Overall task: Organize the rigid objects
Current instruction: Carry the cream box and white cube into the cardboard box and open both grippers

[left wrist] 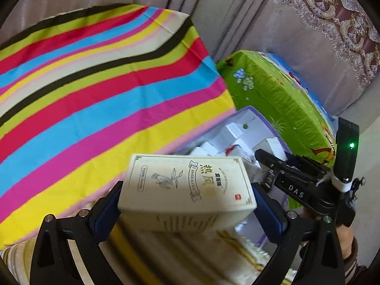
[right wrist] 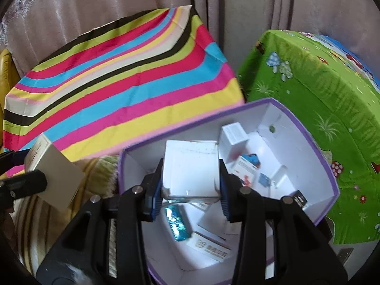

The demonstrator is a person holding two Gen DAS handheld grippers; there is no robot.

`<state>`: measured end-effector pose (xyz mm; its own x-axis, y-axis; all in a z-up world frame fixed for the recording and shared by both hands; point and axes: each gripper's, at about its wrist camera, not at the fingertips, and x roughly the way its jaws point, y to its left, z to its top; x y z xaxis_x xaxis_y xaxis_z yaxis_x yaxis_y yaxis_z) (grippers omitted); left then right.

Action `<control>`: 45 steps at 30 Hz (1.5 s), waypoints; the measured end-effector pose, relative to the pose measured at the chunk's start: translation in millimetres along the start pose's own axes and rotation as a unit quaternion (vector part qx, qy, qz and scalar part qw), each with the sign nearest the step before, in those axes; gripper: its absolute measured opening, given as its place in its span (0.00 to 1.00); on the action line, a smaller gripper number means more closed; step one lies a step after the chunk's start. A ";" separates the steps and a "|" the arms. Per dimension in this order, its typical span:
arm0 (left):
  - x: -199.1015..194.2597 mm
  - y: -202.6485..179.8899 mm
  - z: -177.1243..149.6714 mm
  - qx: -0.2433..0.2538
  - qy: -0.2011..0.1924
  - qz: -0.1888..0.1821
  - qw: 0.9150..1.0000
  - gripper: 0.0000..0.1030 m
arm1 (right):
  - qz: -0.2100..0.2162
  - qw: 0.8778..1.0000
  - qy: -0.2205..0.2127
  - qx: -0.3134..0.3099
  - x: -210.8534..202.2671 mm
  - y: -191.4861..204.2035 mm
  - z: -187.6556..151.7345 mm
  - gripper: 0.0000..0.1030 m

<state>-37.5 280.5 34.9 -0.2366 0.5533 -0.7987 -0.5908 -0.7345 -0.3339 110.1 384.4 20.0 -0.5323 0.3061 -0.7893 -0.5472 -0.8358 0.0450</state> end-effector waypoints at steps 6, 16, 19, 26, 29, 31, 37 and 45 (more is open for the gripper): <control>18.3 -31.4 5.7 0.036 0.014 0.001 0.999 0.97 | -0.021 0.999 0.006 0.023 -1.6 -29.4 -4.3 0.42; 48.4 -64.1 12.8 0.051 0.040 -0.018 0.998 0.97 | -0.049 0.998 0.001 0.044 -7.1 -57.4 -4.1 0.42; 52.8 -66.8 12.9 0.051 0.043 -0.020 0.998 0.97 | -0.056 0.997 0.000 0.047 -7.3 -62.9 -4.3 0.42; 60.7 -68.3 14.7 0.039 0.050 -0.053 0.997 0.97 | -0.071 0.996 -0.001 0.047 -8.4 -71.2 -4.1 0.42; 66.6 -63.1 15.3 0.019 0.064 -0.058 0.996 0.98 | -0.078 0.996 0.000 0.050 -9.6 -75.6 -4.3 0.42; 70.9 -58.4 14.8 0.006 0.074 -0.063 0.995 0.98 | -0.083 0.995 0.002 0.051 -10.0 -79.4 -4.2 0.43; 76.6 -52.5 12.0 -0.013 0.085 -0.072 0.994 0.98 | -0.080 0.995 0.009 0.052 -9.7 -86.5 -7.3 0.72; 76.5 -54.6 10.0 -0.015 0.087 -0.098 0.991 1.00 | -0.059 0.997 0.049 0.030 14.0 -75.2 -19.0 0.72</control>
<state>-31.1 366.9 -3.0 0.0195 0.6120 -0.7906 -0.5886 -0.6322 -0.5039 156.1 442.9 -6.2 -0.3988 0.3516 -0.8470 -0.6408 -0.7675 -0.0169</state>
